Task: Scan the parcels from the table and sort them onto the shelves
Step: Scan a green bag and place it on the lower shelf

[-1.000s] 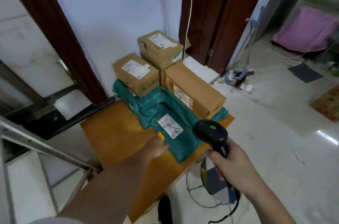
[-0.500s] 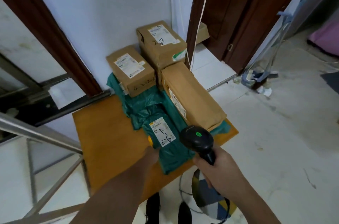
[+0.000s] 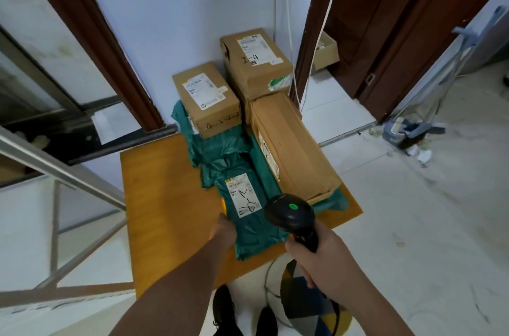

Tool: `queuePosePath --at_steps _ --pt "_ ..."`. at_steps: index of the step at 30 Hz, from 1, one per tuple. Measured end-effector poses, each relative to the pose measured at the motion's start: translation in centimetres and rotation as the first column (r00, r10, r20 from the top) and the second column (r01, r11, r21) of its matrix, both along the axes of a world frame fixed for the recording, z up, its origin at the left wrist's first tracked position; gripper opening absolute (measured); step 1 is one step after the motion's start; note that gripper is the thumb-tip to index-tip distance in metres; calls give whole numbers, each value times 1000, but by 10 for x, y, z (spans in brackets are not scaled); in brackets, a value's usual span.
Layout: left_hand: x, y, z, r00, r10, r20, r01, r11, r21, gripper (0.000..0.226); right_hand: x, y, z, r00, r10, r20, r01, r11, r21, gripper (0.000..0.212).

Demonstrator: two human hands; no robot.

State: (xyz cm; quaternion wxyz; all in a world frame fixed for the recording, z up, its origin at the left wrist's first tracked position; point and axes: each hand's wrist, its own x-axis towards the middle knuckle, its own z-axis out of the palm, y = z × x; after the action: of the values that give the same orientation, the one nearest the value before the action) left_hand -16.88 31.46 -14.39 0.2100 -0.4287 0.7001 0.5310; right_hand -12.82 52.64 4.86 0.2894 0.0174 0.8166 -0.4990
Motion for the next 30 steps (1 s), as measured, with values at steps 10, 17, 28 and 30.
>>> queuePosePath --at_steps 10,17,28,30 --pt "27 -22 -30 941 339 17 -335 921 199 62 -1 -8 3 997 64 -53 -65 998 -8 10" --pt "43 -25 29 921 372 -115 -288 850 441 49 0 -23 10 984 75 -164 -83 996 -43 10" --pt "56 -57 108 820 388 -420 -163 863 479 50 5 -70 41 923 87 -376 -145 981 -129 10" --pt "58 -63 115 807 374 -458 -134 870 475 55 8 -76 44 918 90 -387 -156 977 -144 10"
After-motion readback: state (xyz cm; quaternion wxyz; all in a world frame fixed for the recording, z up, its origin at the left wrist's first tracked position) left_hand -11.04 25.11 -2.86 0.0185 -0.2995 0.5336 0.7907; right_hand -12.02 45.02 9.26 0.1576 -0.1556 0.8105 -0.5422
